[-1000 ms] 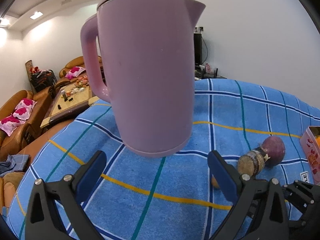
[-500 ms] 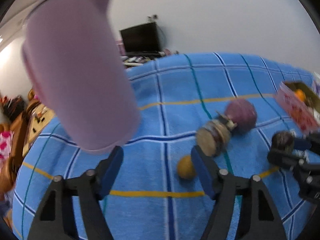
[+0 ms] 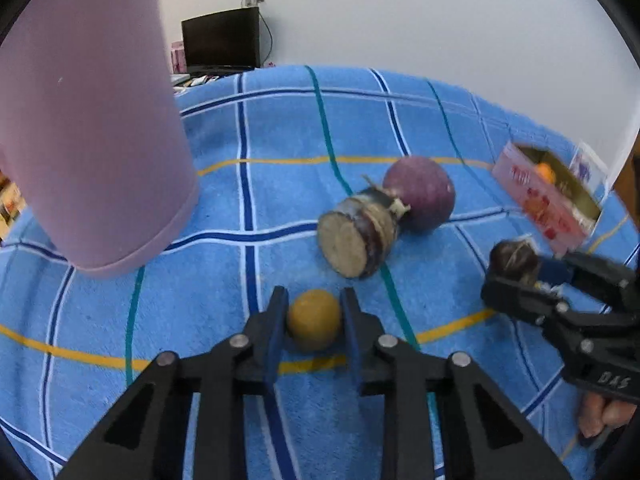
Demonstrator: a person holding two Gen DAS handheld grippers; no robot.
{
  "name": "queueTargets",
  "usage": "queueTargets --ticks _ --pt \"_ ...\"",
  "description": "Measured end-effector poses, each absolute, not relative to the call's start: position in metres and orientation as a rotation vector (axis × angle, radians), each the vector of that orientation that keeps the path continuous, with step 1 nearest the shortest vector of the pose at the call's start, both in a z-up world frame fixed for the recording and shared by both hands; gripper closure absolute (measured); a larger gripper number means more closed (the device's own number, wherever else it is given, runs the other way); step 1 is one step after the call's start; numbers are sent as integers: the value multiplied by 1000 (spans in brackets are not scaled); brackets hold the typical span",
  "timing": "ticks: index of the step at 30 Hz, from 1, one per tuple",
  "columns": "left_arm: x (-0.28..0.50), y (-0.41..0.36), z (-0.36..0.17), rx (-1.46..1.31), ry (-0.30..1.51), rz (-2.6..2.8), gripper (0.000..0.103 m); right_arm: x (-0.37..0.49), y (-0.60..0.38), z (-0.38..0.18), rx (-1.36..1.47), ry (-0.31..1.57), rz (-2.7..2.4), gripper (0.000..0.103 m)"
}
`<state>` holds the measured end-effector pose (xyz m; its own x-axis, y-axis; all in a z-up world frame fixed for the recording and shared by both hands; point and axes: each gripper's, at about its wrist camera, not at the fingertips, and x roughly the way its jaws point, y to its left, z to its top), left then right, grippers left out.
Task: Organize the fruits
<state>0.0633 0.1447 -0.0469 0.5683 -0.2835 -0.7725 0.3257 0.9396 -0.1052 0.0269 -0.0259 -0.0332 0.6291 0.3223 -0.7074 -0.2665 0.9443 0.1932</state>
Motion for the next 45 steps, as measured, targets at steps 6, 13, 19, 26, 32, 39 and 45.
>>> queueTargets --ticks 6,13,19,26,32,39,45 --pt "63 150 -46 7 898 -371 75 24 -26 -31 70 821 347 60" --pt "63 157 -44 -25 863 -350 75 22 -27 -28 64 785 340 60" --pt "54 166 -26 -67 701 -219 75 13 -28 -13 -7 653 271 60" --pt "35 150 -8 -9 532 -79 75 1 -29 1 -125 492 152 60" --pt "25 137 -4 41 484 -17 75 0 -30 3 -144 478 146 60" --pt "16 121 -2 72 482 -1 75 -9 -36 4 -144 486 156 60" --pt "12 108 -3 83 487 2 75 -16 -47 4 -143 485 147 60"
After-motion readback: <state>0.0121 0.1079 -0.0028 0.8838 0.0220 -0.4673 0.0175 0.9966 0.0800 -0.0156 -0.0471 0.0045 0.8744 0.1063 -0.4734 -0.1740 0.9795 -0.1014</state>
